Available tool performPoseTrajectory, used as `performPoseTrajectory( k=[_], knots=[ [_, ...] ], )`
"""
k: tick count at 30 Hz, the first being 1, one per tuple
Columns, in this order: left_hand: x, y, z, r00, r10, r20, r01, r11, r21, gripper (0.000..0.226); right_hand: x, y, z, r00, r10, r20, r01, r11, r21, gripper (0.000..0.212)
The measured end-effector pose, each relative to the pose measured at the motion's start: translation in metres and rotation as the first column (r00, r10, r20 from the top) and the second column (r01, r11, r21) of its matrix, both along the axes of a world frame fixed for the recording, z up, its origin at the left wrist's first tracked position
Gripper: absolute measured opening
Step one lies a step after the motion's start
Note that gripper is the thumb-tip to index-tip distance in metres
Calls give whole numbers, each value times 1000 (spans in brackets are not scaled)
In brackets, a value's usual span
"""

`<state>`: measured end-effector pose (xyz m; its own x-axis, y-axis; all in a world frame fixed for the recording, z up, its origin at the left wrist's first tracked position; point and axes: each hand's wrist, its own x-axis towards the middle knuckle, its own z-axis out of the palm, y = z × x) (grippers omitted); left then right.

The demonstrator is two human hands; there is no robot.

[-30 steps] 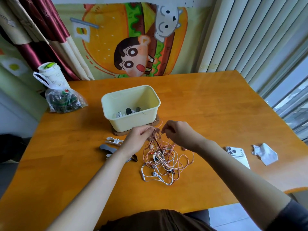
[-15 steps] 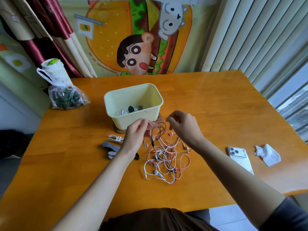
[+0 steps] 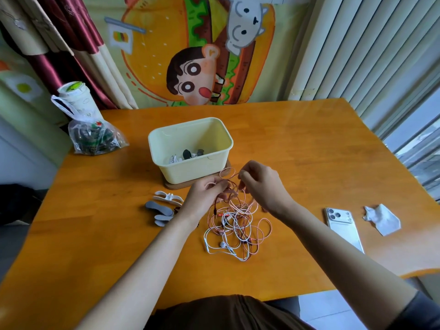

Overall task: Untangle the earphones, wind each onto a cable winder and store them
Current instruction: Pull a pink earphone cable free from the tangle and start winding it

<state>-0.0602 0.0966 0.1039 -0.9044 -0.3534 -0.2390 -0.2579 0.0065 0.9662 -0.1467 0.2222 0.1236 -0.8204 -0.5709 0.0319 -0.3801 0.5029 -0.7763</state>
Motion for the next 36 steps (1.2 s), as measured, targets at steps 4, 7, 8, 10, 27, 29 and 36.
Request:
performPoseTrajectory(
  k=[4, 7, 8, 10, 27, 29, 36],
  knots=[
    [-1, -2, 0, 984, 124, -124, -133, 989, -67, 13, -6, 4, -14, 989, -148, 11, 147, 987, 61, 18],
    [0, -2, 0, 962, 190, -197, -190, 982, 15, 18, -9, 6, -20, 991, -129, 42, 120, 980, 160, 23],
    [1, -3, -1, 957, 200, -211, -197, 980, 34, 20, -8, 5, -19, 994, -108, 29, 102, 981, 165, 23],
    [2, -5, -2, 954, 209, -214, -203, 978, 51, 21, -4, 5, -15, 995, -76, -61, 83, 989, 121, 22],
    [6, -4, -11, 992, 119, -52, -110, 984, 138, 19, -4, -9, -13, 960, -129, 249, 174, 970, -170, 18],
    [5, -3, -15, 989, 145, -31, -134, 965, 226, 27, -2, -11, -12, 934, -145, 327, 225, 949, -222, 20],
    [3, -9, -20, 972, 229, -44, -191, 892, 410, 24, 5, -3, -9, 911, -84, 404, 285, 836, -469, 18]
  ],
)
